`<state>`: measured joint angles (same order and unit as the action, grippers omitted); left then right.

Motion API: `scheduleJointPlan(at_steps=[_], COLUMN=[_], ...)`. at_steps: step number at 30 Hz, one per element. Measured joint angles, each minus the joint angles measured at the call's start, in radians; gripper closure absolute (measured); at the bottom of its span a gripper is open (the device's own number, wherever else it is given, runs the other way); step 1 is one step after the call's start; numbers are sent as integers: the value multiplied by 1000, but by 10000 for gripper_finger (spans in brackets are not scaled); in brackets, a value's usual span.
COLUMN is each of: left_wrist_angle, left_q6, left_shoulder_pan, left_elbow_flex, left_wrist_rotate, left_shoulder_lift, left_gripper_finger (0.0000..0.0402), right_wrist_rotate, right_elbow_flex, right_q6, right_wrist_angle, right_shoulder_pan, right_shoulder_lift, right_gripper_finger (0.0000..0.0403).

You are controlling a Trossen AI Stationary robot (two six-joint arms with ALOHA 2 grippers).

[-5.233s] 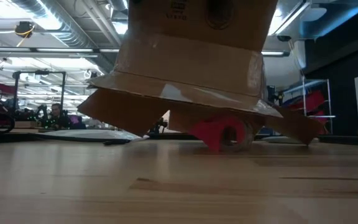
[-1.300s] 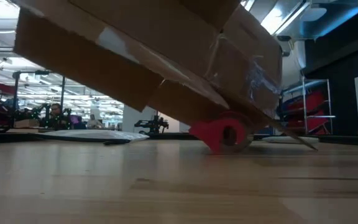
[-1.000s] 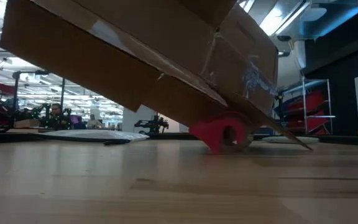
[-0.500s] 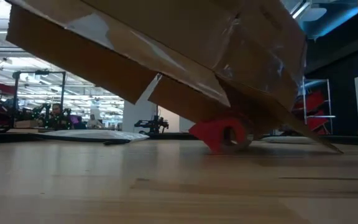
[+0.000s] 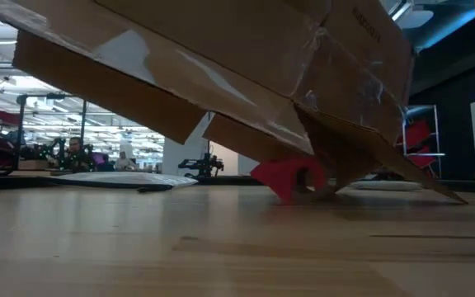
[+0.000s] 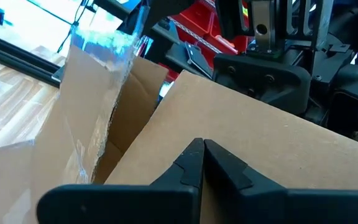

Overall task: Unpack boxes
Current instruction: Break down the box until it is fully flat

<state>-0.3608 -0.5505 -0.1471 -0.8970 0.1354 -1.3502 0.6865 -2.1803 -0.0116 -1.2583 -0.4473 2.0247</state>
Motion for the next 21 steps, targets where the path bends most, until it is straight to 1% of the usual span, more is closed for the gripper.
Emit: scheduleJointPlan(at_steps=[2, 9, 10, 12, 17, 21], left_wrist_angle=[7, 22, 22, 23, 28, 32], left_q6=[-3, -10, -10, -9, -1, -16], left_shoulder_pan=[0, -3, -4, -7, -19, -29], left_elbow_flex=[0, 1, 1, 1, 1, 1], left_wrist_rotate=[3, 21, 23, 30, 30, 31], left_shoulder_lift=[-1, -3, -3, -3, -2, -1], left_gripper_finger=[401, 401, 401, 401, 401, 402], right_wrist_rotate=[-4, -37, -39, -39, -23, -25], right_elbow_flex=[0, 0, 0, 0, 0, 0], right_q6=[-1, -24, -27, -26, -29, -75], right_wrist_angle=[-3, -25, -26, -26, -15, -12], right_shoulder_pan=[1, 5, 5, 5, 5, 3], right_shoulder_lift=[0, 0, 0, 0, 0, 0], right_gripper_finger=[232, 376, 389, 390, 365, 371])
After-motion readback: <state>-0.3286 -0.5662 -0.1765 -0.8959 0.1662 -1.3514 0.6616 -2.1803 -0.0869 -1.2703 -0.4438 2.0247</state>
